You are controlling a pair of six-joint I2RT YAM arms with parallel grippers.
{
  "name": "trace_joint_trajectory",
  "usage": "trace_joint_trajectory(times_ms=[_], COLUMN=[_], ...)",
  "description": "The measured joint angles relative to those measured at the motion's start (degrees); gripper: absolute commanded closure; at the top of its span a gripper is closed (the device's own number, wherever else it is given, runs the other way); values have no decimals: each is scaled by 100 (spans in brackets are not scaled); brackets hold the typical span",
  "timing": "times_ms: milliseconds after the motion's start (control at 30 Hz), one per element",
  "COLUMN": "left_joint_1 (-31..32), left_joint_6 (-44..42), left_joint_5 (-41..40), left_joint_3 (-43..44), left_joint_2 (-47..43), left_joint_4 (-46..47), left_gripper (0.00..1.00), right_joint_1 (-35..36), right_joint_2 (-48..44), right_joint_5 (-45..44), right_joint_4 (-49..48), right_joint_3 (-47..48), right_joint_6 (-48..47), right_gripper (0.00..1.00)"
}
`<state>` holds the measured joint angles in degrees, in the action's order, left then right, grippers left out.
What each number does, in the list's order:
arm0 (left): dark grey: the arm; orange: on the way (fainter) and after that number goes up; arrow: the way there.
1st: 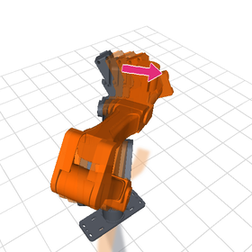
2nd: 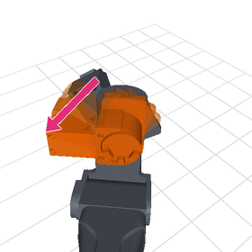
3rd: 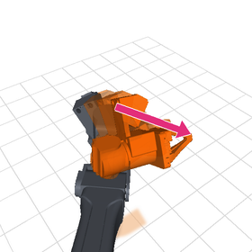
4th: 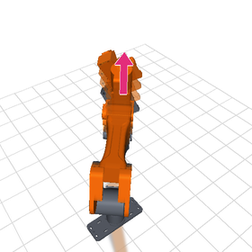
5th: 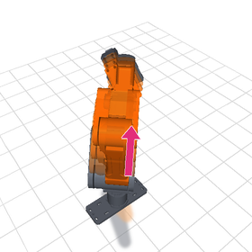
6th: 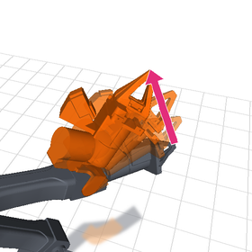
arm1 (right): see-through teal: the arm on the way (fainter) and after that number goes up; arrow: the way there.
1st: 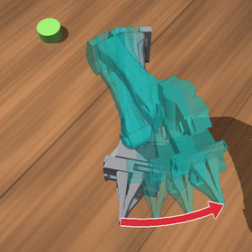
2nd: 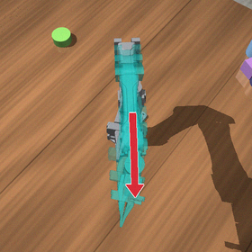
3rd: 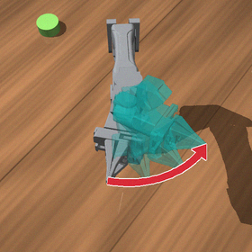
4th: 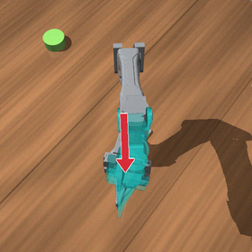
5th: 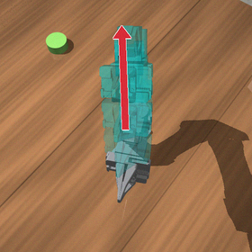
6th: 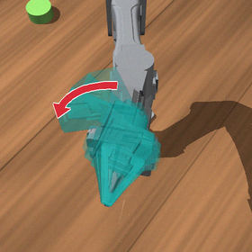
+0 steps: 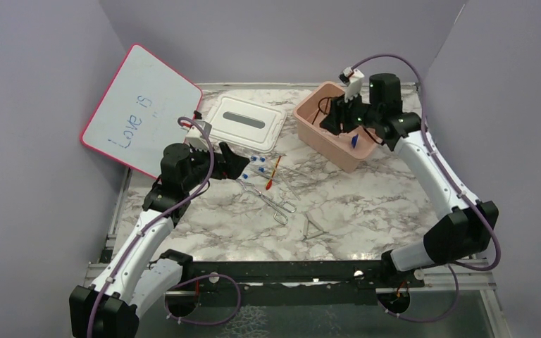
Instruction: Organize the chemistry lab equipment
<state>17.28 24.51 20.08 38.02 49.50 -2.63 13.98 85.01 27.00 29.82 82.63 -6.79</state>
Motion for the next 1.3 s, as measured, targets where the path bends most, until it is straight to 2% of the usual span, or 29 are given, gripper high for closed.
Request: trace_joint_trajectory(times_ms=[300,467,633,767,1100,1300], left_joint_1=[160,212,354,706,1606,1928], left_joint_6=[15,22,122,245,643,905], left_joint_5=[107,107,114,107,-85,-308], left_joint_3=[26,70,70,70,52,-48], left_joint_2=[168,140,98,225,898,1097], left_joint_4=[-133,-256,-313,-308,-210,-76], left_gripper=[11,12,21,26,29,30], right_joint_1=[1451,1539,1580,1685,2409,2693], right_joint_2=[-756,-1049,-1274,-1290,-745,-280], right_joint_5=[-1176,-1657,-1902,-1993,-1902,-1904], right_joint_4=[-267,-52,256,348,153,-131], right_joint_3=[-1211,-2192,-3008,-3539,-4081,-4089], right_joint_6=[1486,2212,2820,3202,3379,3320], right_gripper=[49,49,49,49,52,64])
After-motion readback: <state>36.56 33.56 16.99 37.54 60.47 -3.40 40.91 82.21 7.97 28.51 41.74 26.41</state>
